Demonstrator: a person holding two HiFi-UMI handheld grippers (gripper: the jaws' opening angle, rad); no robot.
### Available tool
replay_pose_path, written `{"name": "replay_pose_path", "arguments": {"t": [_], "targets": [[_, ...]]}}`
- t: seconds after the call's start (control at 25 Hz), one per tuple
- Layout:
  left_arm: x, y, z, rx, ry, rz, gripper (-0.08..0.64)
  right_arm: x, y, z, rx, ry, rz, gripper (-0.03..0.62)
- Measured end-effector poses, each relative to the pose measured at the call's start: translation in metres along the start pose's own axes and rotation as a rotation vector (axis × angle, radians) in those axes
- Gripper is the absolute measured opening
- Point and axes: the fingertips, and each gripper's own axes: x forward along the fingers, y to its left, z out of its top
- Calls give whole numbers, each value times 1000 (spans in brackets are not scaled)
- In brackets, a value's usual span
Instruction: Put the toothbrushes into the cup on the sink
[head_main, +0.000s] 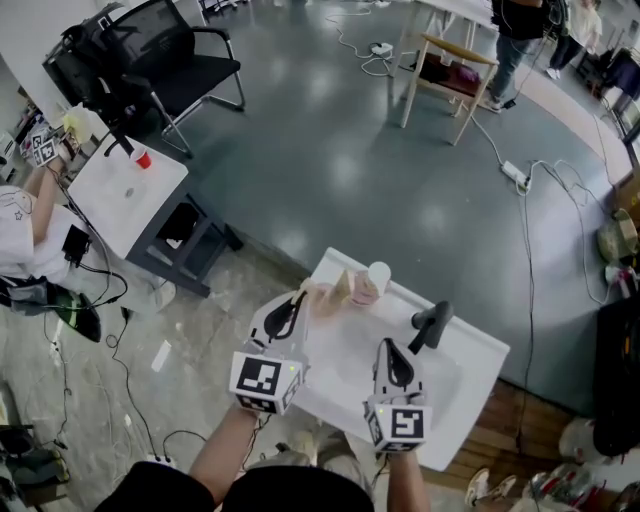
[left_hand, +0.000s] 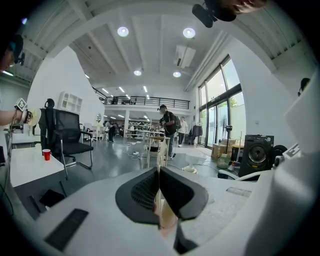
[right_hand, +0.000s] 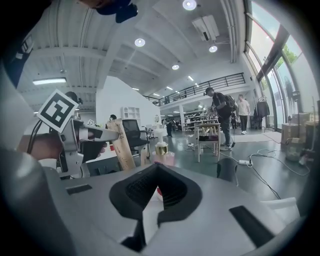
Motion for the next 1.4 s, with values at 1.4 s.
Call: {"name": "replay_pose_path", "arguments": {"t": [1.4], "targets": [[46, 26, -75, -59, 112, 46, 6, 44, -8, -50, 30, 100, 30, -2]]}}
